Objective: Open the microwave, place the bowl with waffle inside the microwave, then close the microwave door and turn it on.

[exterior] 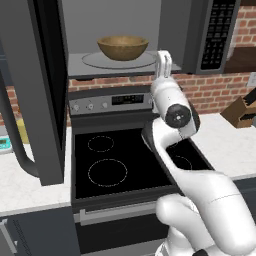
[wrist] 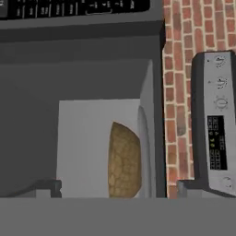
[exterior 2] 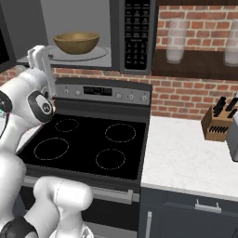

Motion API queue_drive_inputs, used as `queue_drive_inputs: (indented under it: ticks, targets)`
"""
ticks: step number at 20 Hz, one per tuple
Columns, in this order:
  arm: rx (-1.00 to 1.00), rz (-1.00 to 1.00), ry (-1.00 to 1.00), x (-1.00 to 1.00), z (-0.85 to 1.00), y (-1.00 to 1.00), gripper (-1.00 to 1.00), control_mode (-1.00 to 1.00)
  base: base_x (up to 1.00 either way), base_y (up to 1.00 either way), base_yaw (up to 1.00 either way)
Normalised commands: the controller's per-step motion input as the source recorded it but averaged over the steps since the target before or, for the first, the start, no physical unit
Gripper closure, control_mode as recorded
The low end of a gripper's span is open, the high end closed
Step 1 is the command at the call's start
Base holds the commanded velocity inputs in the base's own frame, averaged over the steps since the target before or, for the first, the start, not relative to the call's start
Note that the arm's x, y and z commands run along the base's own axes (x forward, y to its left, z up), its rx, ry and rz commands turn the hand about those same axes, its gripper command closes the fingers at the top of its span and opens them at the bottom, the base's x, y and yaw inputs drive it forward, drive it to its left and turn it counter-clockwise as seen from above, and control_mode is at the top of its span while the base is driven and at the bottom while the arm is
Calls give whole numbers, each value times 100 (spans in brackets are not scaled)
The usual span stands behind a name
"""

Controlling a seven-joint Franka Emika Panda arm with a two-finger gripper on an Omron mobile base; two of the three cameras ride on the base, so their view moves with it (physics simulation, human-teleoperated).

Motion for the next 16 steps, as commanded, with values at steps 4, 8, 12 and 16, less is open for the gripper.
queue_drive_inputs:
  ticks: [4,8,12,16]
  targets:
    - [13,0,-13,-100,19,-21,-100,-100,0,0,0]
    - [0,-6,23,-99,2,-5,-100,-100,0,0,0]
    - [-11,-9,60,-78,0,0,-100,-100,0,0,0]
    - [-20,-9,75,-66,-1,0,-100,-100,0,0,0]
